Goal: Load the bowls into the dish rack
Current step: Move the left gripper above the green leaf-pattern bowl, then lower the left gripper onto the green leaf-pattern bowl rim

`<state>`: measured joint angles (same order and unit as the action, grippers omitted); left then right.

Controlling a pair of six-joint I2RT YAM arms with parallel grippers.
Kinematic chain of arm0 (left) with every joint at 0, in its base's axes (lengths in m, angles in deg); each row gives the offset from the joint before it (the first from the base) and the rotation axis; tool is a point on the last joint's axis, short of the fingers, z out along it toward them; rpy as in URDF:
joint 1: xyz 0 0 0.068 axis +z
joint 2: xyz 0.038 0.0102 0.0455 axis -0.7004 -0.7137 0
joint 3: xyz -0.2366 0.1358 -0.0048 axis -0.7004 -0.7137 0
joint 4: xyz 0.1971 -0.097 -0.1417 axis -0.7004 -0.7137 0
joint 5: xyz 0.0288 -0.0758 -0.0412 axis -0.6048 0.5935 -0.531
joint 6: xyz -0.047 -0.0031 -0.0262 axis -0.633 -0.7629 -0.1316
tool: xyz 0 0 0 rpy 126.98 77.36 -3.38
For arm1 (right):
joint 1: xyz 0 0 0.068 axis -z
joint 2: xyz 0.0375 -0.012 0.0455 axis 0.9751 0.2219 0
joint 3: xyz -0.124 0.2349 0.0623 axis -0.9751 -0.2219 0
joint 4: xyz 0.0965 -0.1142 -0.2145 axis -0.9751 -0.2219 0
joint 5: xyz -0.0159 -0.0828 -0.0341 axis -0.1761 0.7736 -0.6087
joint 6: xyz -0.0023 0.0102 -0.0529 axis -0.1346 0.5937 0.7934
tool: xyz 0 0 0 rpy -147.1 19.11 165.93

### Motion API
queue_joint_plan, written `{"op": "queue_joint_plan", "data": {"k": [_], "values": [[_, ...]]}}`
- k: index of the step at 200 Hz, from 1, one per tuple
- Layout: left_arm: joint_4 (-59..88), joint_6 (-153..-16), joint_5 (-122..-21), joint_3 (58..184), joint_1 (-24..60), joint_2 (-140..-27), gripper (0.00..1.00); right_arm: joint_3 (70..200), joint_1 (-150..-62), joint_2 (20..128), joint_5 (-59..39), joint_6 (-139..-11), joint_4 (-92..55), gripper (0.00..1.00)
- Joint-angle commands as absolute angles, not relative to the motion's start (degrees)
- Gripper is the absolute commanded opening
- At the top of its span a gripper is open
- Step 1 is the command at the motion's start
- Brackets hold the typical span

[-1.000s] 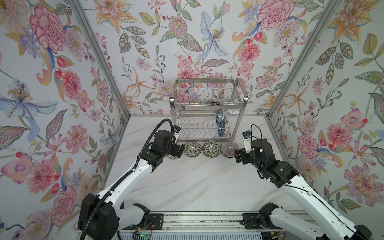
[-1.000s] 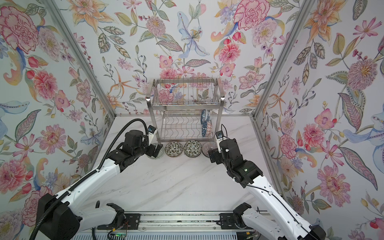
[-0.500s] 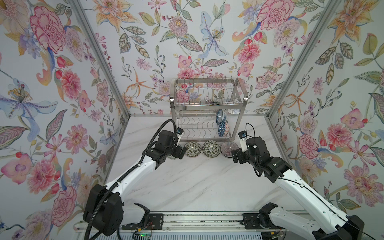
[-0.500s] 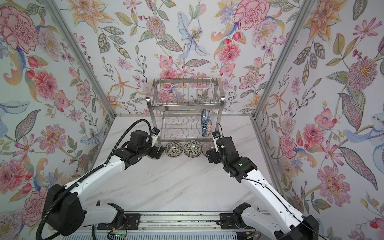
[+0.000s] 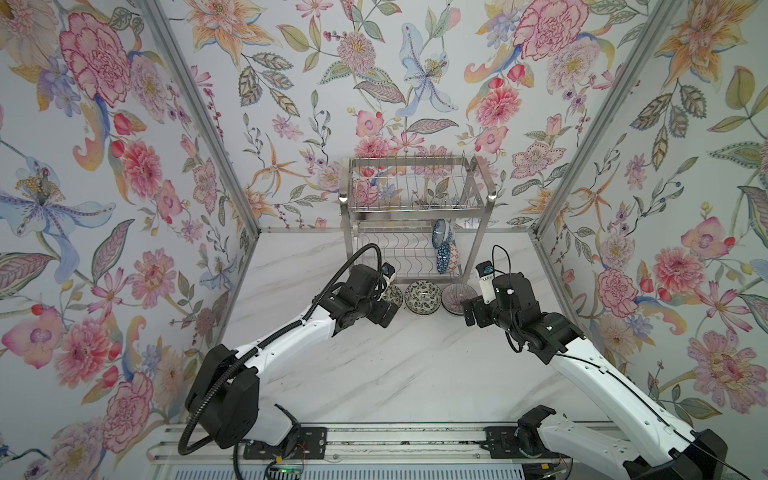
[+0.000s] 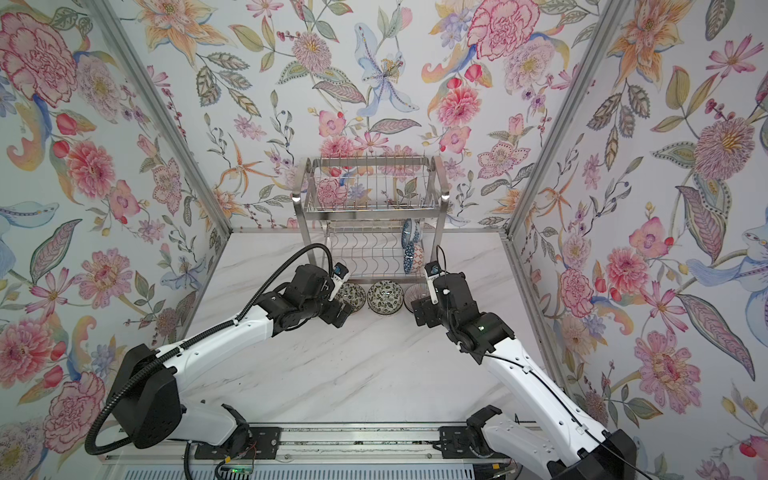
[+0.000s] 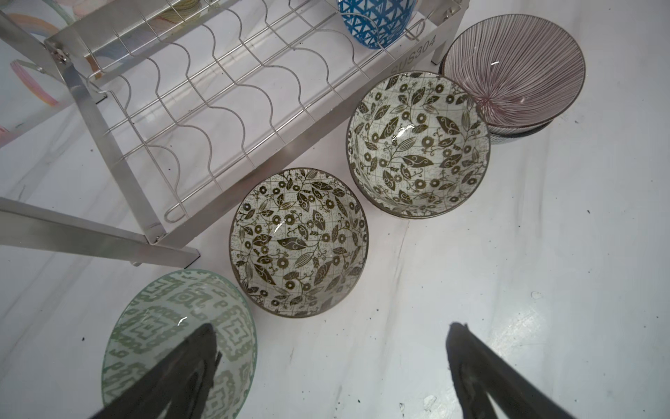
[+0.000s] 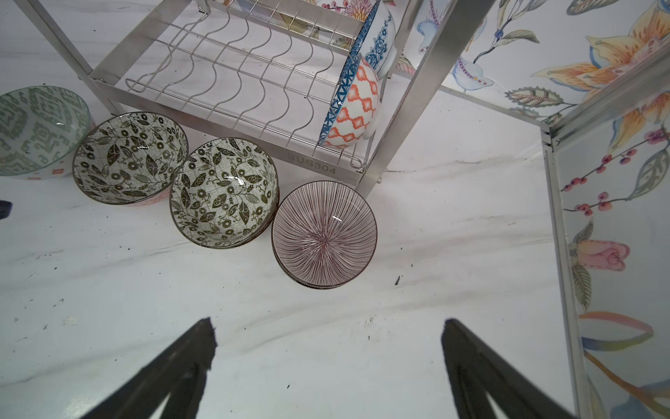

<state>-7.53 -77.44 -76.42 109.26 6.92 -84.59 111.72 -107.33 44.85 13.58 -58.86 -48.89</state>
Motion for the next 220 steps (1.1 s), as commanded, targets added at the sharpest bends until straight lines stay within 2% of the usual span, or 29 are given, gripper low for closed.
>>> {"op": "queue_joint_plan", "data": {"k": [1, 52, 130, 220], "values": [[-2.98, -83.53, -76.29, 109.49, 6.49, -86.69, 0.99, 111.76, -106.56, 43.75, 12.02, -61.79, -49.59, 0.99], [6.79, -86.49, -78.46, 111.74, 6.5, -95.29, 0.97, 111.61, -105.86, 44.45, 11.36, -63.55, -49.26, 0.99], [10.43, -85.7, -74.98, 115.97, 6.33, -102.76, 0.85, 112.56, -105.5, 45.86, 11.48, -61.5, -48.56, 0.99], [12.28, -85.88, -72.38, 120.03, 6.34, -109.5, 0.64, 111.36, -104.94, 46.49, 10.68, -61.47, -47.48, 0.99]]}}
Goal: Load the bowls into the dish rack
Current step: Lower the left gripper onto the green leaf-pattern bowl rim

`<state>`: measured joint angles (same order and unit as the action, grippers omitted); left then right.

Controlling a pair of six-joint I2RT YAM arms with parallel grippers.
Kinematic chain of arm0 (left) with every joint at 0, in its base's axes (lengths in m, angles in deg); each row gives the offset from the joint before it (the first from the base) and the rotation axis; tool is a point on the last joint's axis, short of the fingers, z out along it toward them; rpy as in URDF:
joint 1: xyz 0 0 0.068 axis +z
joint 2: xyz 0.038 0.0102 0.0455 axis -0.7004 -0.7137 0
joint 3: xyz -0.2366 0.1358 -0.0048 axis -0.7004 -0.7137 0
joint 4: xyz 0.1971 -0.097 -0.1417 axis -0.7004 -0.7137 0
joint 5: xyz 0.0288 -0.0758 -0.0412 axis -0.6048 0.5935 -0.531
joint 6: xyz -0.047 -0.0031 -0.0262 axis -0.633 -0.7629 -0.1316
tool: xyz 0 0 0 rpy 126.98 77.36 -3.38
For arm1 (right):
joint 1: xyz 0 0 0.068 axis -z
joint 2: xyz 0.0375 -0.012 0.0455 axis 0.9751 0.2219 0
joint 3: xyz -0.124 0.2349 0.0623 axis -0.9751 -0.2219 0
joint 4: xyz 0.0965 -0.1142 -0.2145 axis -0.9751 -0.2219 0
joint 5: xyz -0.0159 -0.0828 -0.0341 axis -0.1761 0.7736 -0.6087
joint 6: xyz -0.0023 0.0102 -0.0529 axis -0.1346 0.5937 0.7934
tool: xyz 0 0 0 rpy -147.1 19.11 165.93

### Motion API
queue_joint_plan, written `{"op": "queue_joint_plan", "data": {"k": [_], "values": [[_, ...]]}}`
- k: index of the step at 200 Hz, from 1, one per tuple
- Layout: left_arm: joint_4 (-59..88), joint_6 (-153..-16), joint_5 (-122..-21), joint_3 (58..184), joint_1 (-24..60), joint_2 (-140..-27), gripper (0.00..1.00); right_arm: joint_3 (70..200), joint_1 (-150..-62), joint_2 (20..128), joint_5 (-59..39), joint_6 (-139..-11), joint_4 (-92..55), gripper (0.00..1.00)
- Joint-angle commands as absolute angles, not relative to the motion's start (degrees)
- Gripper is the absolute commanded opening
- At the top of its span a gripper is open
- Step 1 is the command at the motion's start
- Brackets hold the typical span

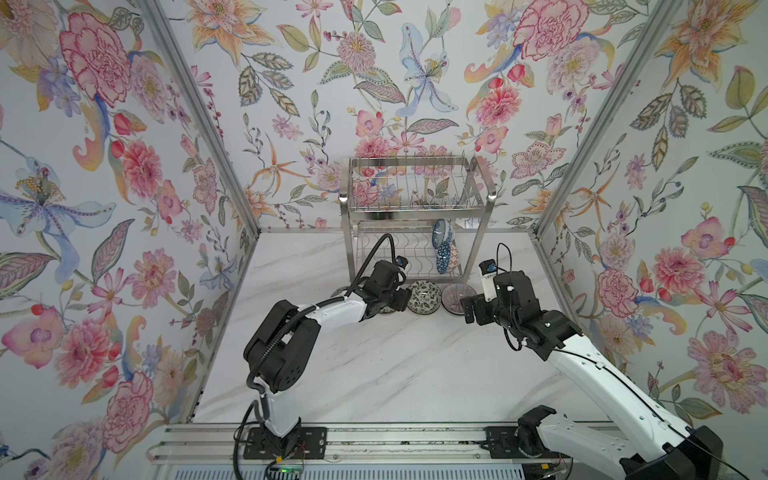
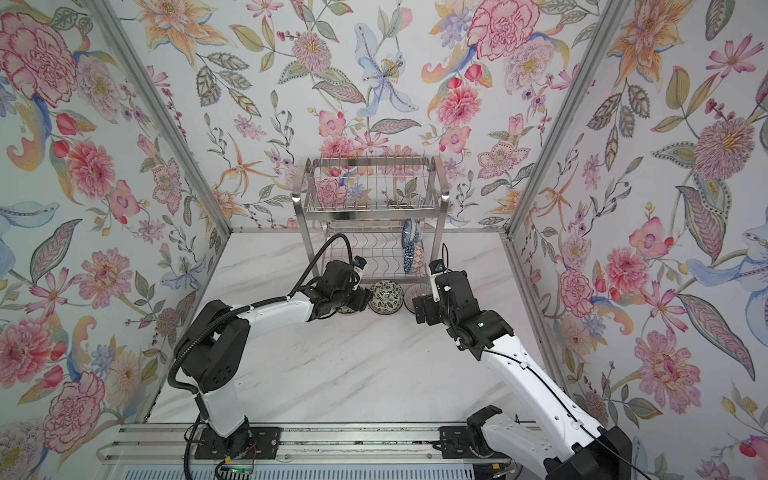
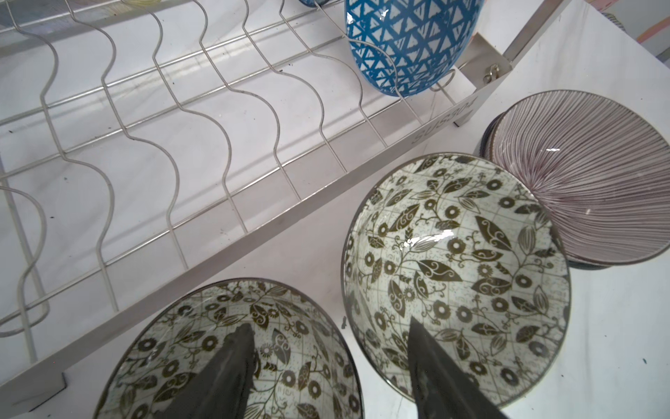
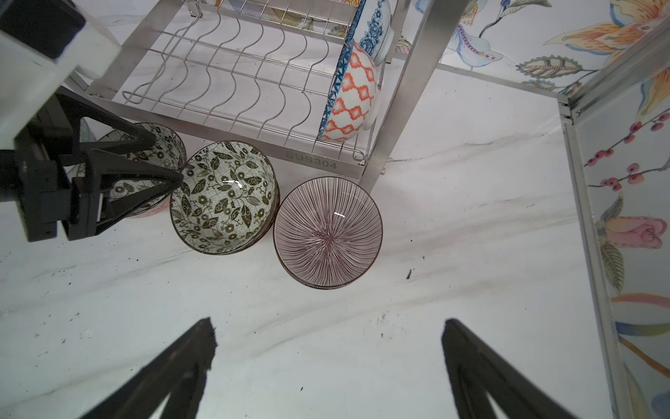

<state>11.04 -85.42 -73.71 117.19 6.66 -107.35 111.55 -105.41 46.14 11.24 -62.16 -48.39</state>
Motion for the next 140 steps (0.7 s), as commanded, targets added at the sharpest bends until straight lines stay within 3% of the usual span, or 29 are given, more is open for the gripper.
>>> {"op": "queue_joint_plan", "data": {"k": [1, 30, 82, 140], "values": [[12.32, -85.88, -72.37, 120.11, 6.33, -109.59, 0.64, 111.36, -104.9, 46.52, 10.69, -61.47, -47.47, 0.99], [12.2, -85.53, -72.01, 122.58, 6.38, -111.51, 0.59, 111.27, -104.58, 46.47, 10.29, -61.48, -47.25, 0.99], [11.5, -85.09, -71.13, 125.61, 6.38, -114.66, 0.41, 111.02, -104.02, 46.56, 9.81, -61.52, -47.01, 0.99], [11.53, -84.91, -70.97, 126.33, 6.39, -116.13, 0.31, 111.01, -103.82, 46.38, 9.64, -61.56, -46.96, 0.99]]}}
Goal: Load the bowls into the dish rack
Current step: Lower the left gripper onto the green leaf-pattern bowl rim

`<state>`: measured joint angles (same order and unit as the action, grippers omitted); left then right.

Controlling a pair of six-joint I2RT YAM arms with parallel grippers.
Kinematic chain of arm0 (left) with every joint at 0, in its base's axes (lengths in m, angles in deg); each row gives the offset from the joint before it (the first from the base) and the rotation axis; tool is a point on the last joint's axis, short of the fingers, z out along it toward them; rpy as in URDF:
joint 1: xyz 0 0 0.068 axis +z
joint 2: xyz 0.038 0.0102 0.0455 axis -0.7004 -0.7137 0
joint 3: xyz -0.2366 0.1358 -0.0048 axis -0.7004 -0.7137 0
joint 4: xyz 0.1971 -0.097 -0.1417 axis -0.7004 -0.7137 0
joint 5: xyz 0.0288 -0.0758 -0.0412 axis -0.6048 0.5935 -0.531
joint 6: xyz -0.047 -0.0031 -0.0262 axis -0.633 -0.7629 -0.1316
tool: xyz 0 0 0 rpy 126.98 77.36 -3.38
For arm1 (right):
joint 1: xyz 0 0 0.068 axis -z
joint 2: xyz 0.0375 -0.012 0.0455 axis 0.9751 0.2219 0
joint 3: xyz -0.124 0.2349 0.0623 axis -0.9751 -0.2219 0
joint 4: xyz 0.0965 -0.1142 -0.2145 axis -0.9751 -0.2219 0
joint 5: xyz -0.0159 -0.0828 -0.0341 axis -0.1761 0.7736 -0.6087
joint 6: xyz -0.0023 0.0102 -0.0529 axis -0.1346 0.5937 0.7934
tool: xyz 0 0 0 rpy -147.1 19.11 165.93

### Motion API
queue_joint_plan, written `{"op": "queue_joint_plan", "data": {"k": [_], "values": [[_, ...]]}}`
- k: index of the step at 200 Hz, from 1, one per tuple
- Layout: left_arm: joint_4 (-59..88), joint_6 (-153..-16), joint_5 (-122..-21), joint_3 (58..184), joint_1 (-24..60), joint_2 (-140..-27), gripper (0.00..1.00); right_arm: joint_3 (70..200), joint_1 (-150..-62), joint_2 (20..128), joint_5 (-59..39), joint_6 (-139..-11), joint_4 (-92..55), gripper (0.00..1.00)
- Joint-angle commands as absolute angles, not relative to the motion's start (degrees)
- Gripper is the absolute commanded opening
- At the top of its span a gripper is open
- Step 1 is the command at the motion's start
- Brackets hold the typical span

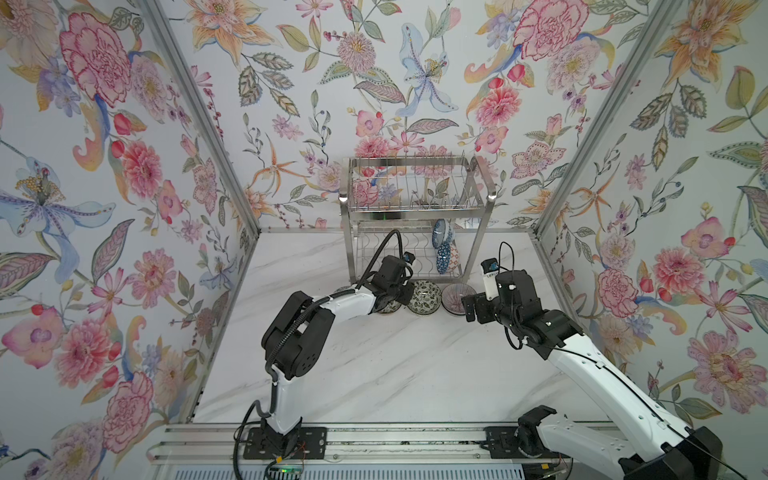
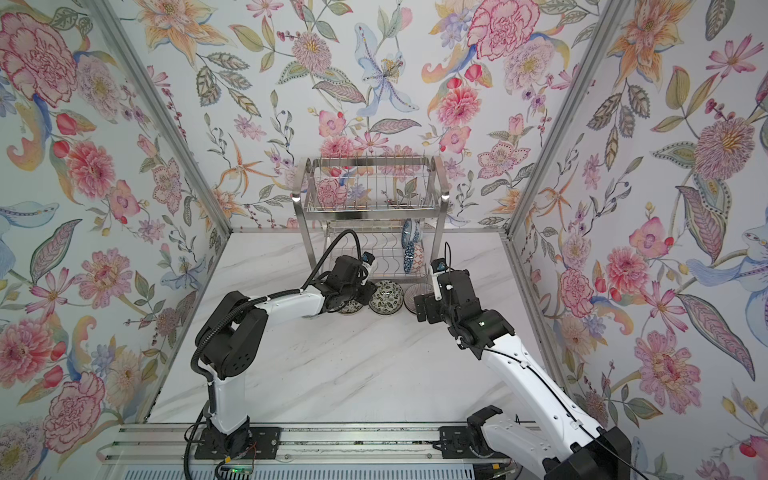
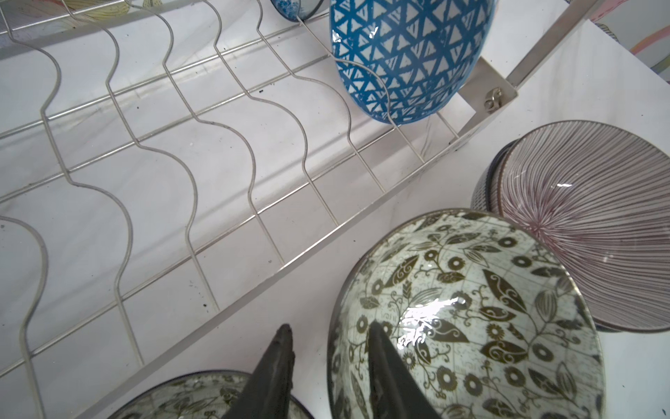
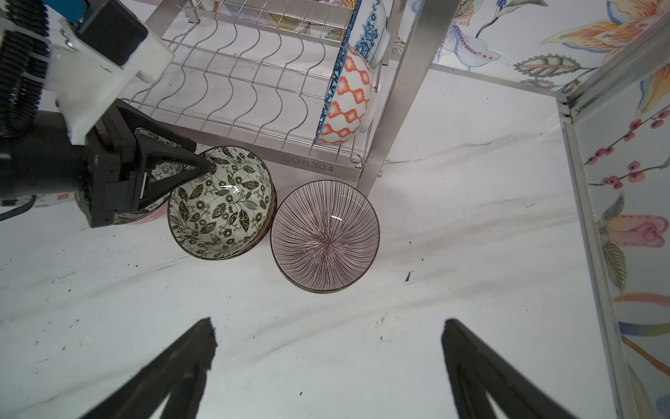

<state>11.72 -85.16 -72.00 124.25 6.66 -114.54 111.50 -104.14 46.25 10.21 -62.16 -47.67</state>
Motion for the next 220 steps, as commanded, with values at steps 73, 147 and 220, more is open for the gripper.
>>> {"op": "queue_joint_plan", "data": {"k": [73, 147, 220], "values": [[11.87, -85.0, -71.03, 125.12, 6.4, -115.09, 0.1, 110.96, -103.76, 46.05, 9.46, -61.65, -46.94, 0.99], [9.65, -83.44, -74.06, 124.25, 6.4, -111.27, 0.03, 110.71, -103.77, 45.36, 9.11, -61.83, -46.98, 0.99], [6.99, -82.03, -75.35, 125.63, 6.4, -110.02, 0.44, 110.49, -103.75, 45.15, 8.95, -61.91, -46.77, 0.99]]}}
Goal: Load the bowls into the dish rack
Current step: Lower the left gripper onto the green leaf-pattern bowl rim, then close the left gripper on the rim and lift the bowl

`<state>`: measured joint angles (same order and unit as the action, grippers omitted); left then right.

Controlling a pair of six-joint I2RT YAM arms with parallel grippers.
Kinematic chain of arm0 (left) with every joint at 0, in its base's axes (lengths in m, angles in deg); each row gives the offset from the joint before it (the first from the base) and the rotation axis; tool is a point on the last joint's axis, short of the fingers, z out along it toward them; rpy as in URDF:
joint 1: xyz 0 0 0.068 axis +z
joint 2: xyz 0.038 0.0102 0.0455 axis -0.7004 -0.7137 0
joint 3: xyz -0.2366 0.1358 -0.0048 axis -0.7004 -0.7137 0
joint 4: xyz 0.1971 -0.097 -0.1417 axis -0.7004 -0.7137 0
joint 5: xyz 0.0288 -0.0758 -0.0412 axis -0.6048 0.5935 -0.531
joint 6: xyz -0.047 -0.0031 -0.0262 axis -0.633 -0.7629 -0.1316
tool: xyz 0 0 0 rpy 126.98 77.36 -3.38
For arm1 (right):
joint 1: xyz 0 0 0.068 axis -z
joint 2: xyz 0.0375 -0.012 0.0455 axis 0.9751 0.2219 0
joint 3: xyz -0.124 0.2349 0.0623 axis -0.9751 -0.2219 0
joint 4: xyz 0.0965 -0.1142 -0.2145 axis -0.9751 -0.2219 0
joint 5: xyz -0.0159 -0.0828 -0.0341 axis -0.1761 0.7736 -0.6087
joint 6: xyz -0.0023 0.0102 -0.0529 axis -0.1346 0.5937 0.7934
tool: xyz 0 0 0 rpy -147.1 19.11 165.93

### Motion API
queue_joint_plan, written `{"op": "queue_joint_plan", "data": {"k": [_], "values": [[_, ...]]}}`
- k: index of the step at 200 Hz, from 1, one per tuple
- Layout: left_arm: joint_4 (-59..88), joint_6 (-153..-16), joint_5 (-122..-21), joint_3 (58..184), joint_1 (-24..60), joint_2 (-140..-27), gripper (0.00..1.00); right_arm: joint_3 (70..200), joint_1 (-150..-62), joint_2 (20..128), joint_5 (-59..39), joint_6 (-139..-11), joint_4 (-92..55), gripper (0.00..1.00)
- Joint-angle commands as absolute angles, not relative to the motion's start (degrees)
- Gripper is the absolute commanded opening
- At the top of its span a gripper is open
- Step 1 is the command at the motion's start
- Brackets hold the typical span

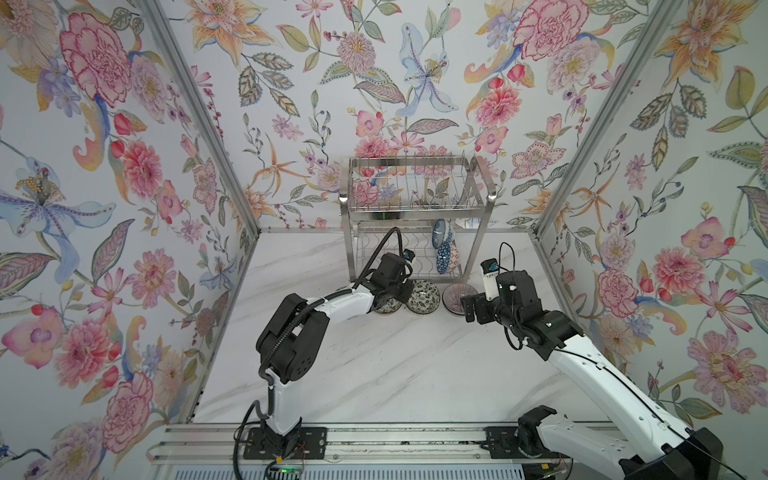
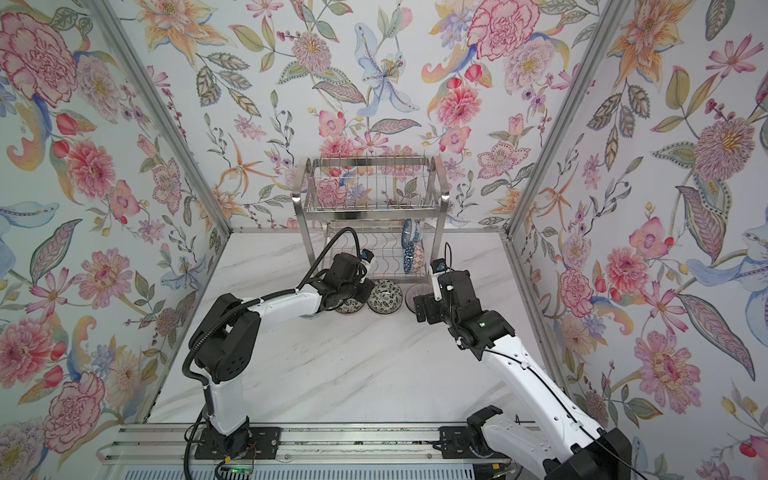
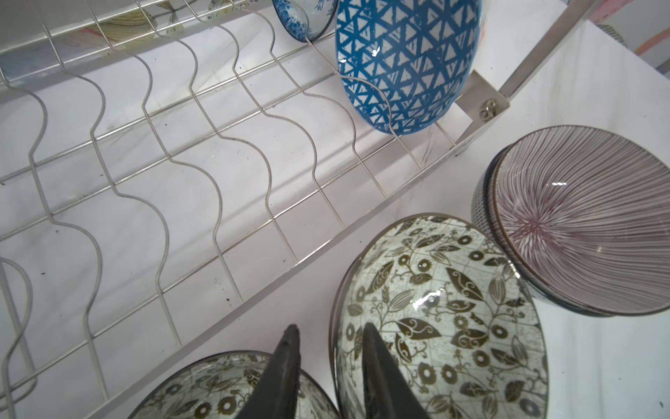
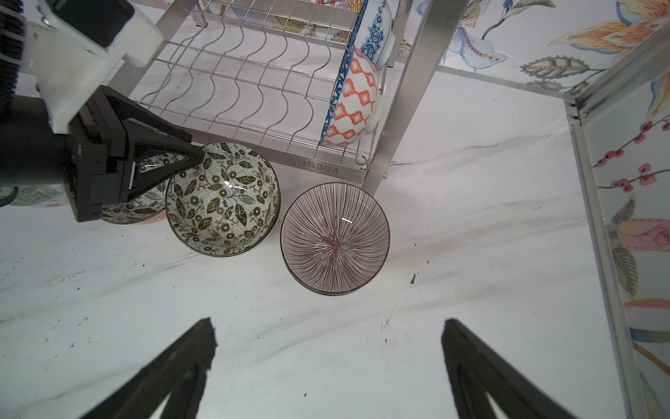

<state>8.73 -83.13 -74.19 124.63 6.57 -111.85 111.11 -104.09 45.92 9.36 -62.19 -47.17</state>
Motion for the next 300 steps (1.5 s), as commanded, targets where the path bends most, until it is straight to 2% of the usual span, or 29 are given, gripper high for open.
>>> {"op": "queue_joint_plan", "data": {"k": [1, 58, 141, 156, 184, 199, 247, 300], "values": [[6.91, -82.02, -75.31, 125.63, 6.4, -110.11, 0.44, 110.53, -103.78, 45.15, 8.98, -61.91, -46.81, 0.99], [7.12, -83.14, -72.67, 126.44, 6.49, -113.12, 0.44, 110.4, -103.71, 45.23, 9.02, -61.91, -46.75, 0.99], [7.3, -83.59, -71.31, 127.37, 6.35, -115.33, 0.3, 110.47, -103.3, 45.86, 8.77, -61.91, -46.55, 0.99], [7.18, -83.55, -71.4, 127.65, 6.39, -115.39, 0.26, 110.48, -103.34, 45.93, 8.83, -61.91, -46.57, 0.99], [6.73, -83.02, -71.9, 128.1, 6.29, -114.96, 0.06, 110.52, -103.2, 45.94, 8.7, -61.91, -46.57, 0.99], [6.49, -82.8, -72.34, 128.25, 6.4, -114.6, 0.0, 110.52, -103.13, 45.86, 8.68, -61.91, -46.58, 0.99], [6.54, -82.41, -73.08, 128.17, 6.49, -112.4, 0.0, 110.45, -103.11, 45.1, 8.32, -62.06, -46.57, 0.99], [16.27, -86.02, -70.6, 122.98, 6.5, -104.3, 0.0, 110.52, -103.44, 44.33, 5.12, -66.05, -43.2, 0.99]]}}
